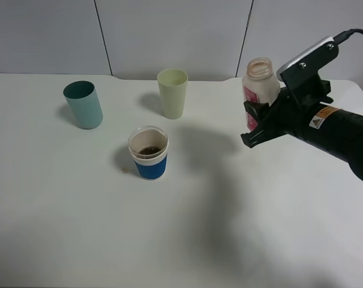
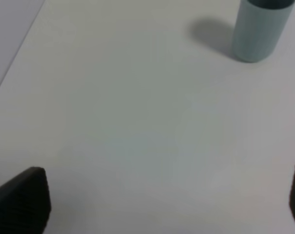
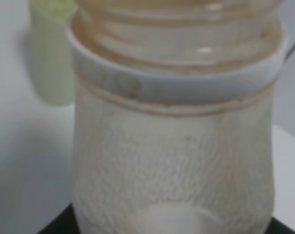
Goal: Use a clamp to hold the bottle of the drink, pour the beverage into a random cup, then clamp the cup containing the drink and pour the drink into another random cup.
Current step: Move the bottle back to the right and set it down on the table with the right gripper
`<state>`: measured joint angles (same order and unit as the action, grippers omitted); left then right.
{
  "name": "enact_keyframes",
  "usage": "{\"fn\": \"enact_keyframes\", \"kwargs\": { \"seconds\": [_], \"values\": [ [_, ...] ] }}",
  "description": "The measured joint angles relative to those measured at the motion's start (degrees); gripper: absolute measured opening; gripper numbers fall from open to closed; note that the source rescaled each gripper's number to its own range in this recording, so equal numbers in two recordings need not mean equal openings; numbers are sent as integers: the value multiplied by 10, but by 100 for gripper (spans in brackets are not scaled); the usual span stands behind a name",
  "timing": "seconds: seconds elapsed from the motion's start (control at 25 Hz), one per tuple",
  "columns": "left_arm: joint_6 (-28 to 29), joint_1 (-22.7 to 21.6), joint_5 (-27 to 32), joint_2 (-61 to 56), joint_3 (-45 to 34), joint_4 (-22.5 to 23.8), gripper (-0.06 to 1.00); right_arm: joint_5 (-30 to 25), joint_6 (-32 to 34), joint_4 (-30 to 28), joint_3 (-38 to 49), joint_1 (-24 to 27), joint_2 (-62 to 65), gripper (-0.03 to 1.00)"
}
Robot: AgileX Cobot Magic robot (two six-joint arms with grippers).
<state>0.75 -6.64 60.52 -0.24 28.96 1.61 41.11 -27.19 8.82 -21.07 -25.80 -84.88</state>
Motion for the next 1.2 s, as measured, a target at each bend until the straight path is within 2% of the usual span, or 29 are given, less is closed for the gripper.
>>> {"fn": "enact_keyframes", "kwargs": {
  "seconds": [0.4,0.84,1.2],
  "values": [
    [0,0,0,0,0,0,100,80,-1,2,18,21,-5,0],
    [0,0,0,0,0,0,100,266,40,1,18,21,-167,0],
    [0,0,0,0,0,0,100,278,96,2,13,28,-263,0]
  ]
}}
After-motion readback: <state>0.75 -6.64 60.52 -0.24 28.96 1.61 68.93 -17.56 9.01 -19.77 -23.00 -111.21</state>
